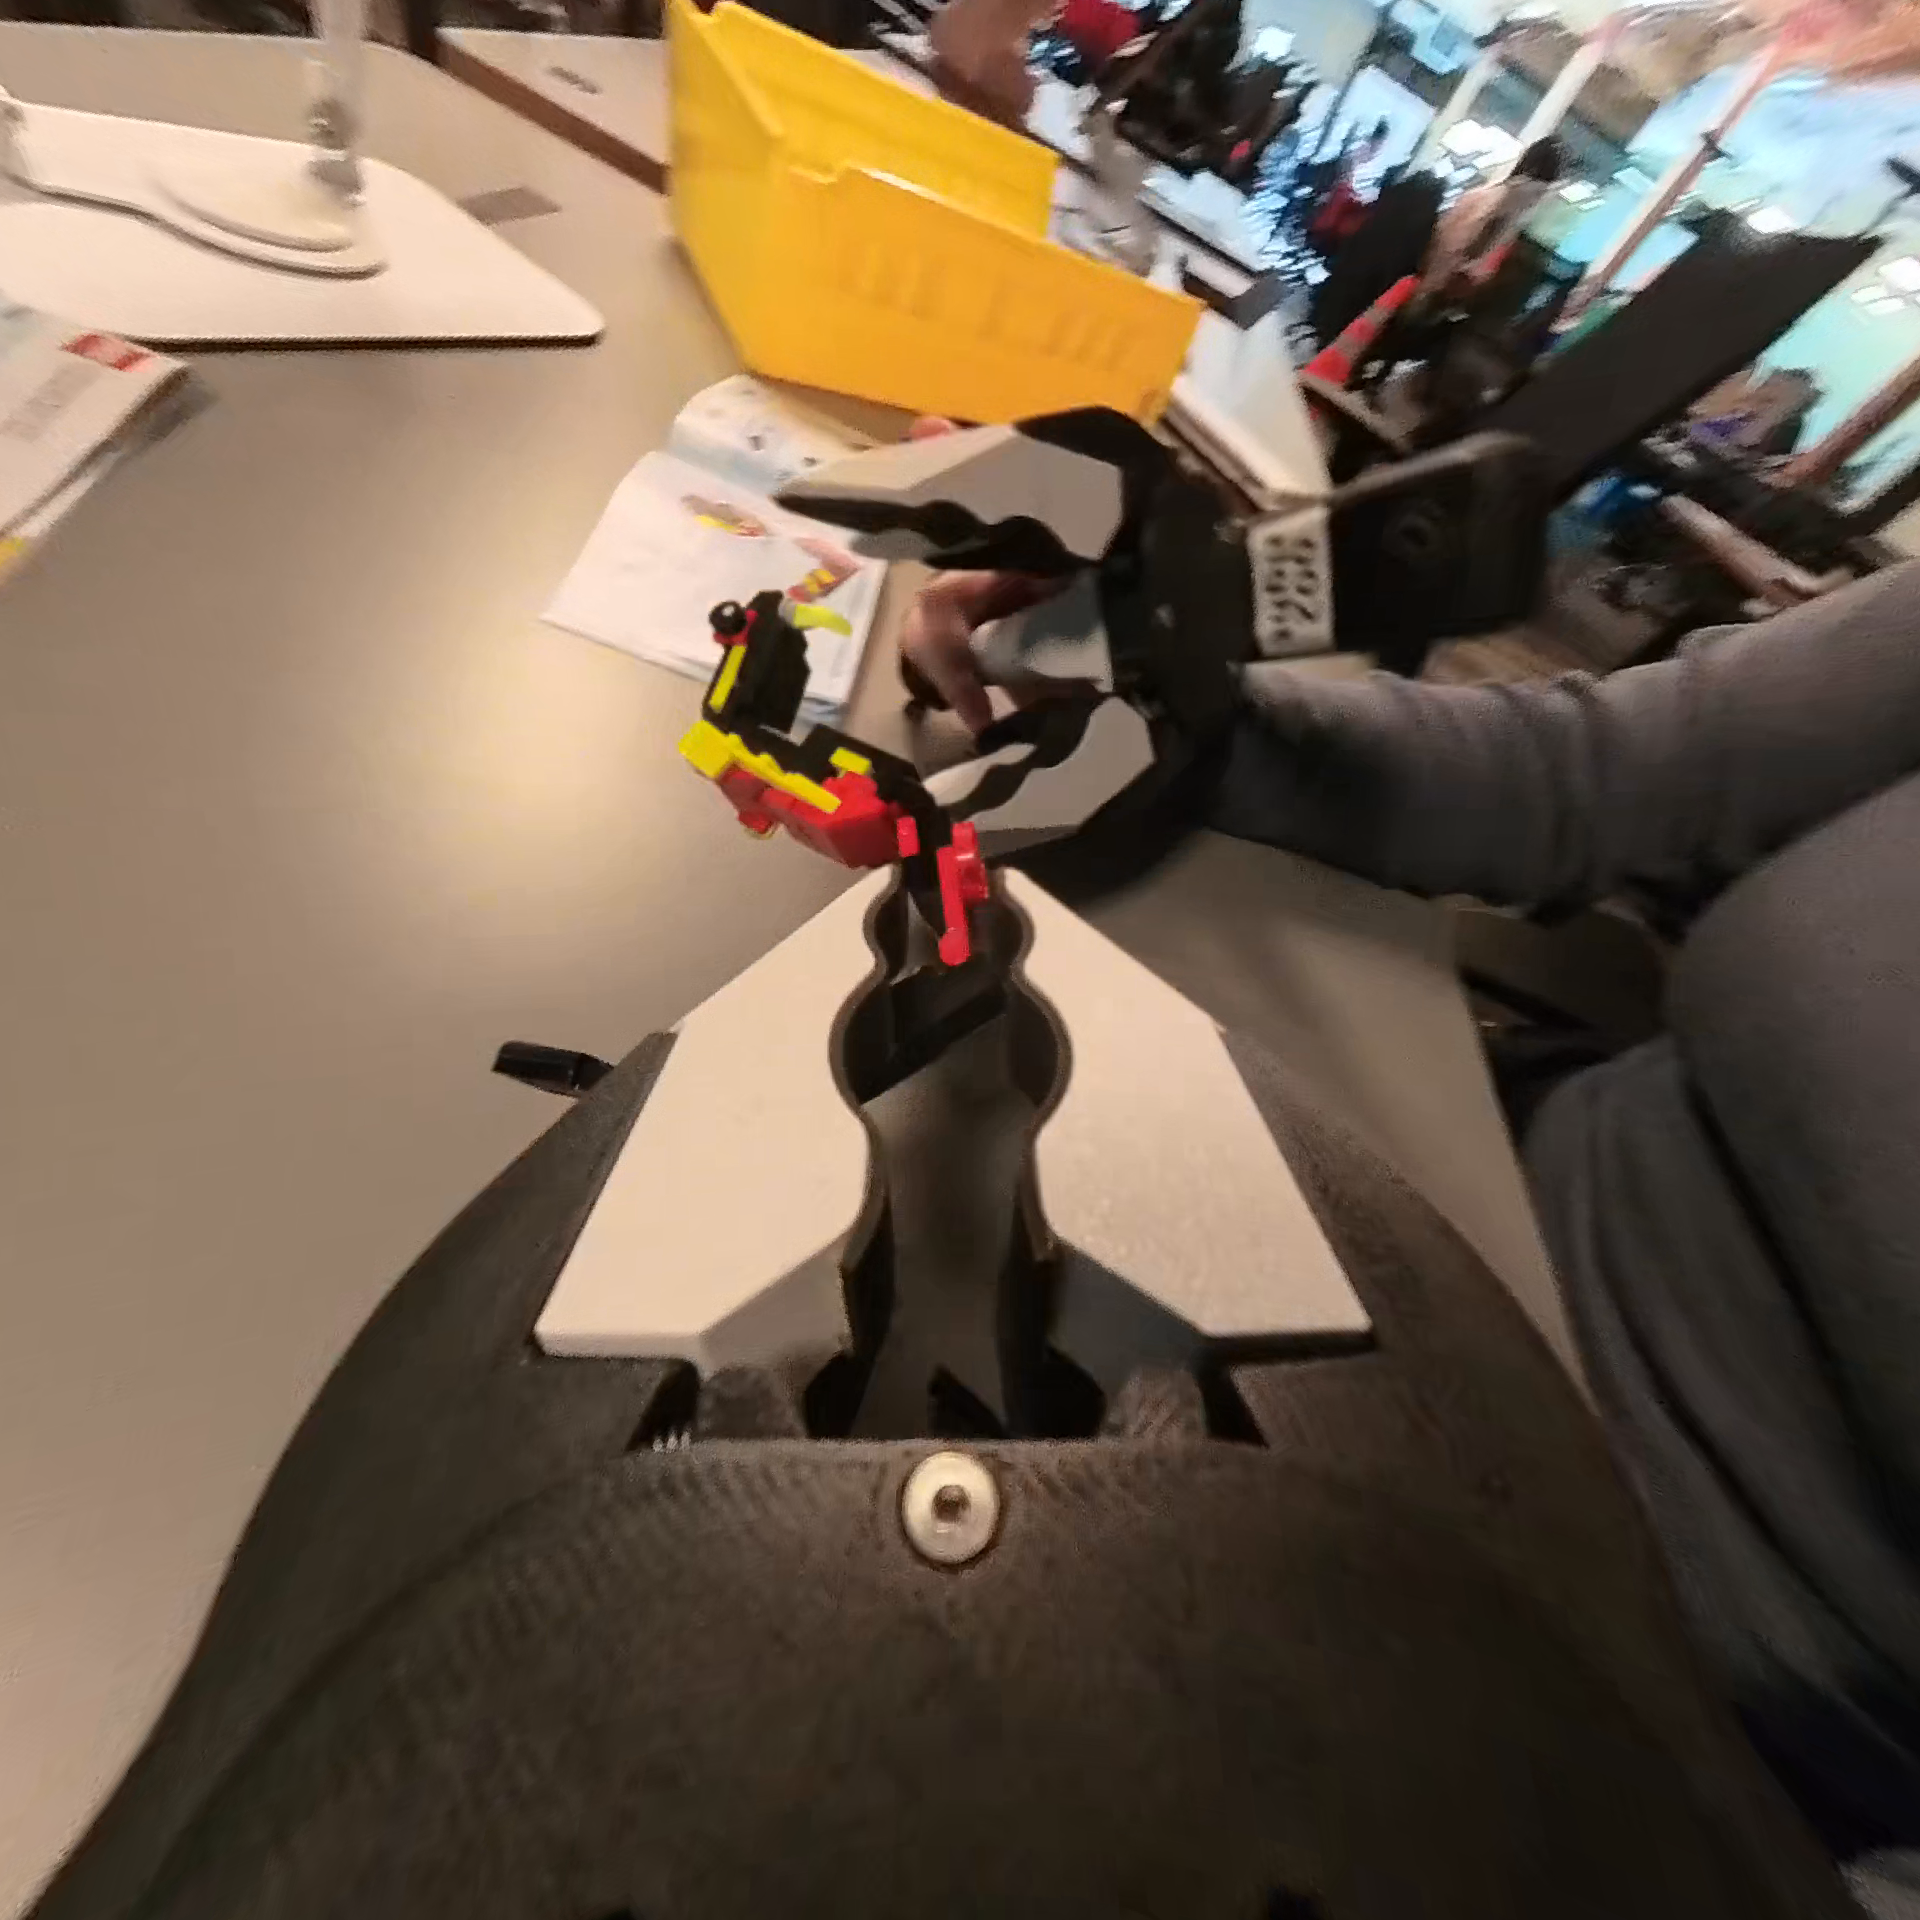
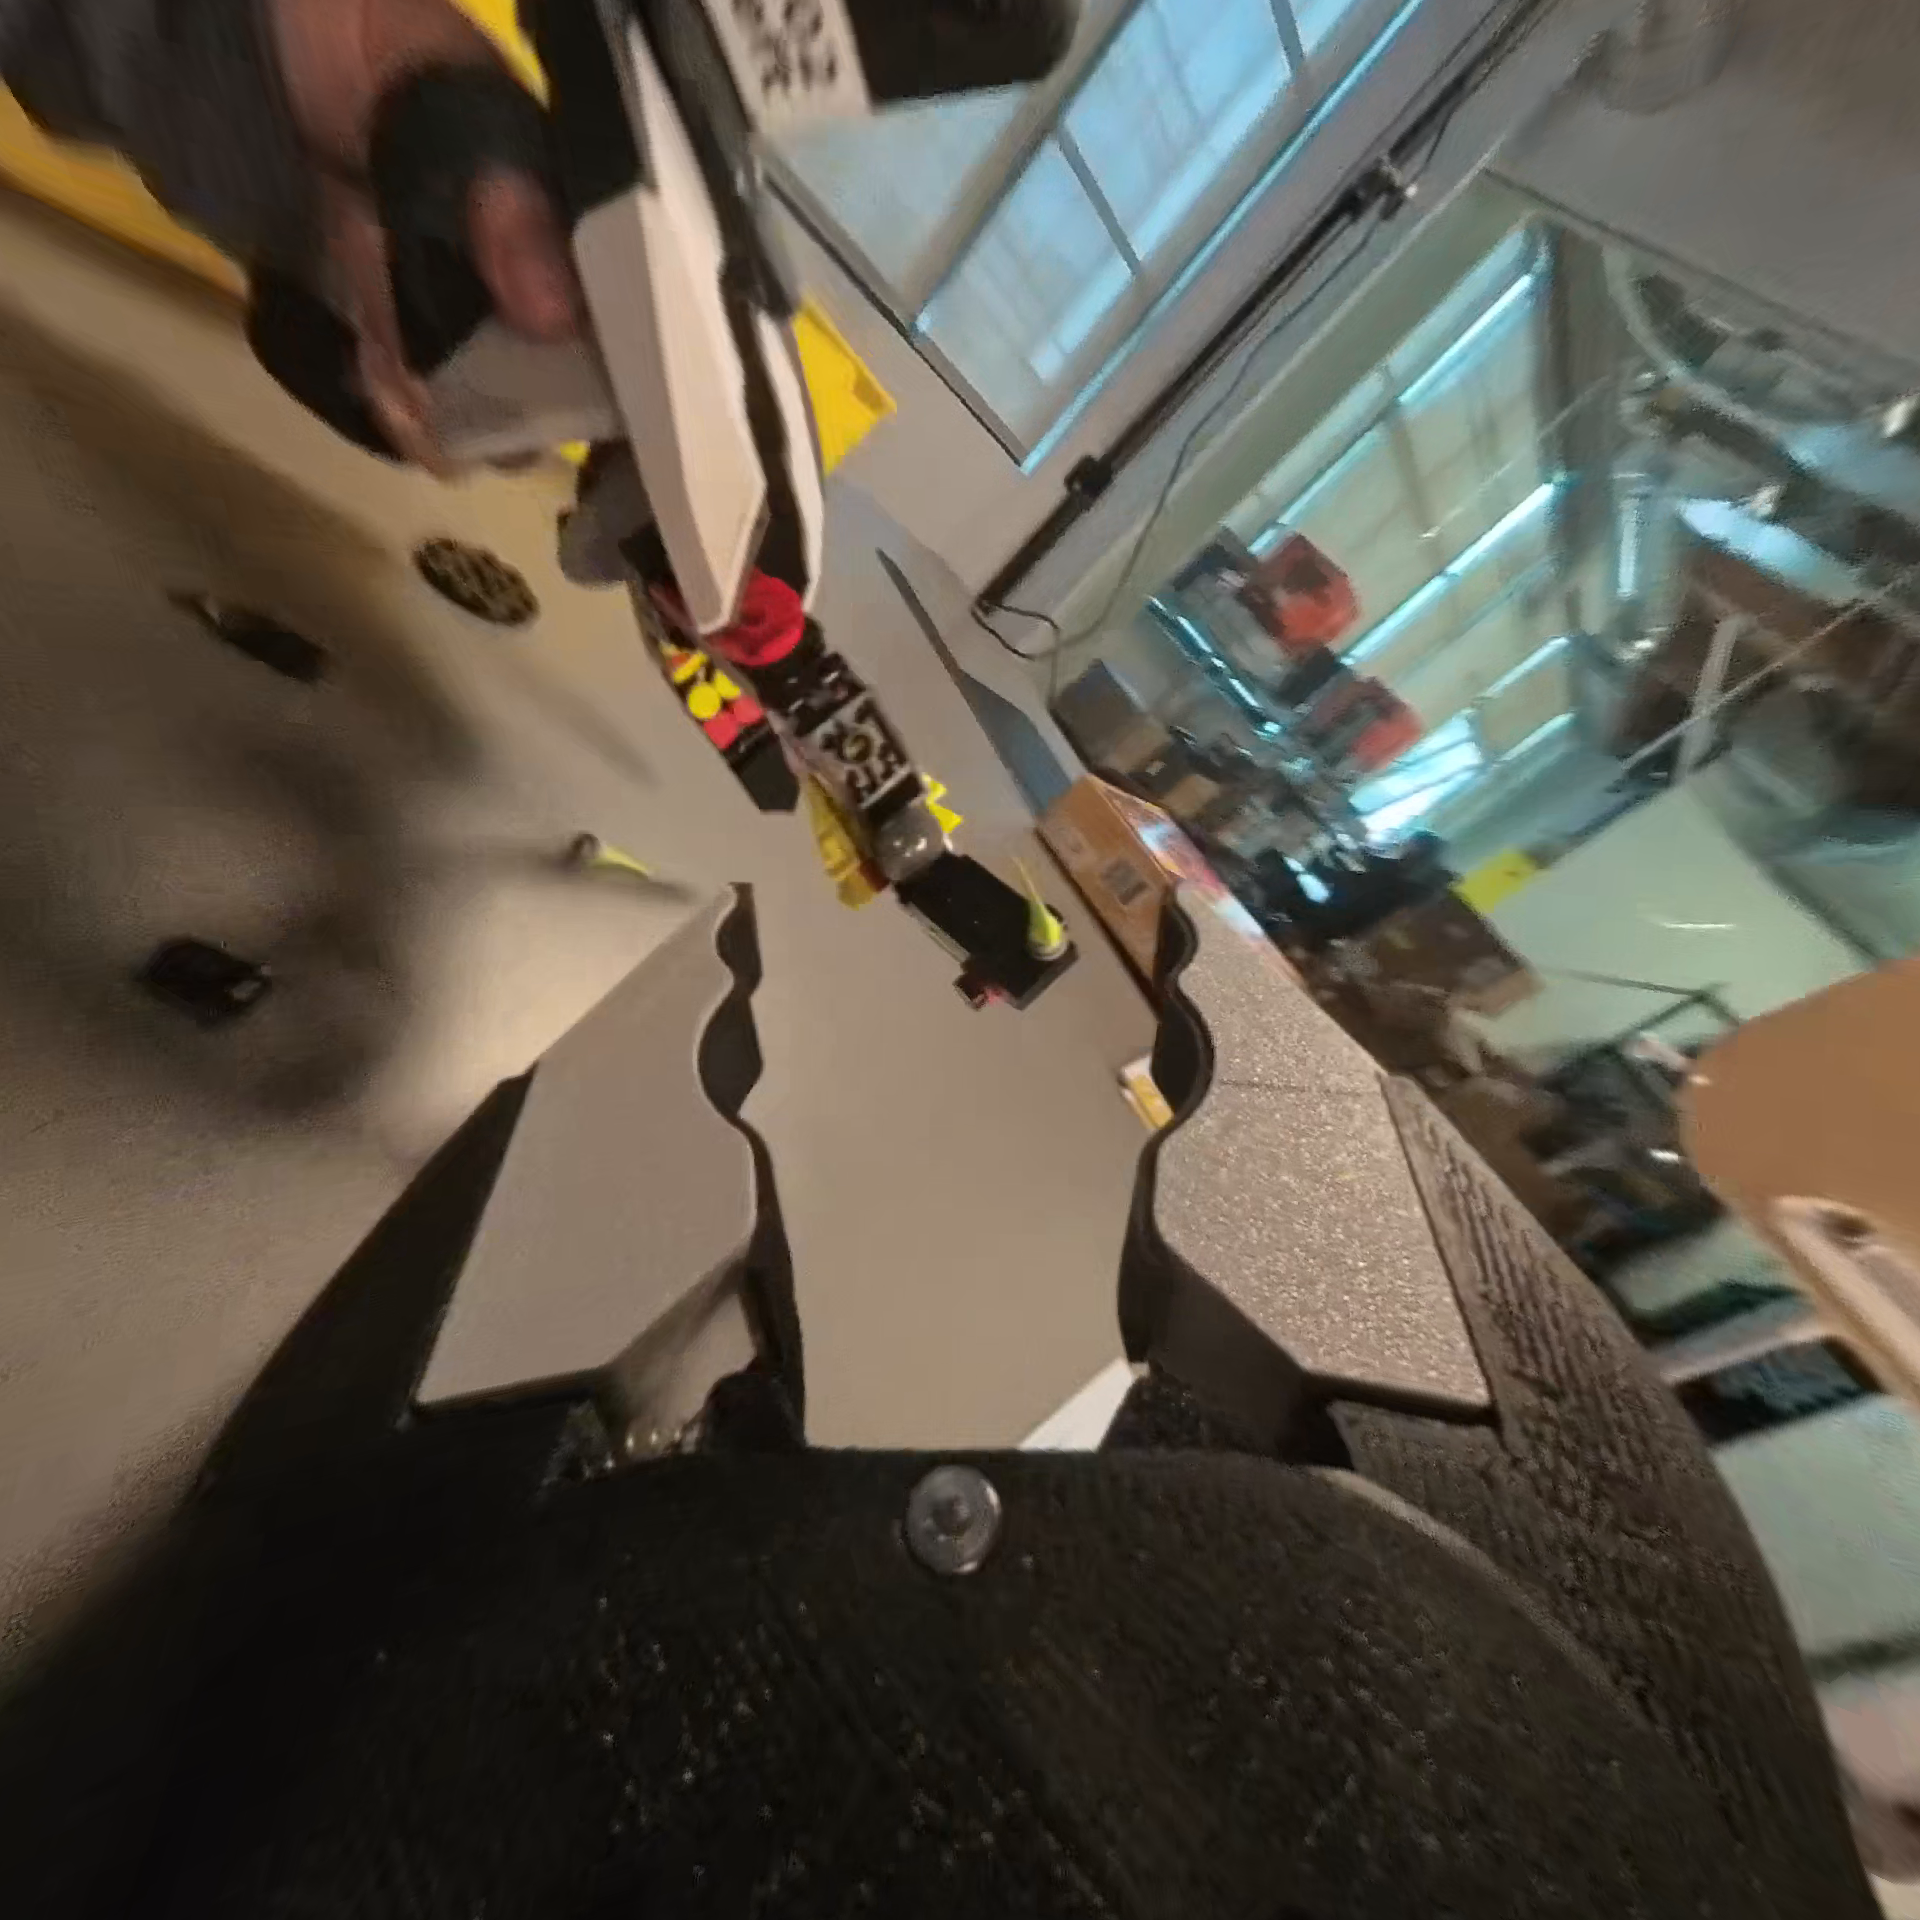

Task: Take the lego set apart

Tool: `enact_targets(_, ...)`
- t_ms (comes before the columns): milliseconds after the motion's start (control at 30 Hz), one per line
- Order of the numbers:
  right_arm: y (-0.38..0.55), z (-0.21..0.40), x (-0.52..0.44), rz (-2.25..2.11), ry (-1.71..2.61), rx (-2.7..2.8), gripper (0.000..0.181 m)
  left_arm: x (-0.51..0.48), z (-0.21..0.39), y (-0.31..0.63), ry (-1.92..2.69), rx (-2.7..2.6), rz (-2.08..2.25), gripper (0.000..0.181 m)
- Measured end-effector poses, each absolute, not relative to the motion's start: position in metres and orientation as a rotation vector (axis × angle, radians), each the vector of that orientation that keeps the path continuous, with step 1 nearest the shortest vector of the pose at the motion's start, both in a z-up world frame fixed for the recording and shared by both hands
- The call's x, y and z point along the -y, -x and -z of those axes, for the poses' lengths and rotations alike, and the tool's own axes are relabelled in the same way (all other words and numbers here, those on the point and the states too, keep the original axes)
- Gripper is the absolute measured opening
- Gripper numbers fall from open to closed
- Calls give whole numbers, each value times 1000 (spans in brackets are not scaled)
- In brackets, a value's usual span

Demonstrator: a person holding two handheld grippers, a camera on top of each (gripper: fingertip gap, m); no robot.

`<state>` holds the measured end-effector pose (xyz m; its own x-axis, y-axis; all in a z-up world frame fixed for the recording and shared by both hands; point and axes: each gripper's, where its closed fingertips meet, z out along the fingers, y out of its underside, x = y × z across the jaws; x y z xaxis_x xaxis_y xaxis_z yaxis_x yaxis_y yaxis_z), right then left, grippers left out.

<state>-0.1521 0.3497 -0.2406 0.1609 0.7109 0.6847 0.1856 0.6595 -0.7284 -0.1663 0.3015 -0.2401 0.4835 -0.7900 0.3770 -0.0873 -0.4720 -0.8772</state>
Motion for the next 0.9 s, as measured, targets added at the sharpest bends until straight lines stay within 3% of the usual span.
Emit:
enact_targets(167, 135, 236, -333, -770, 905, 1458, 77, -281, 237, 158, 1871, -767, 1263, 14)
enact_targets(433, 118, 246, -305, -1029, 959, 1633, 27, -260, 225, 149, 1794, -786, 1567, 16)
enact_targets(633, 121, 251, -295, -1028, 962, 1694, 55, -260, 230, 146, 1821, -779, 1600, 16)
enact_targets(733, 124, 262, -294, -897, 944, 1763, 53, -261, 234, 143, 1852, -776, 1595, 16)
enact_targets(900, 123, 280, -293, -706, 941, 1889, 32, -261, 239, 141, 1895, -805, 1549, 16)
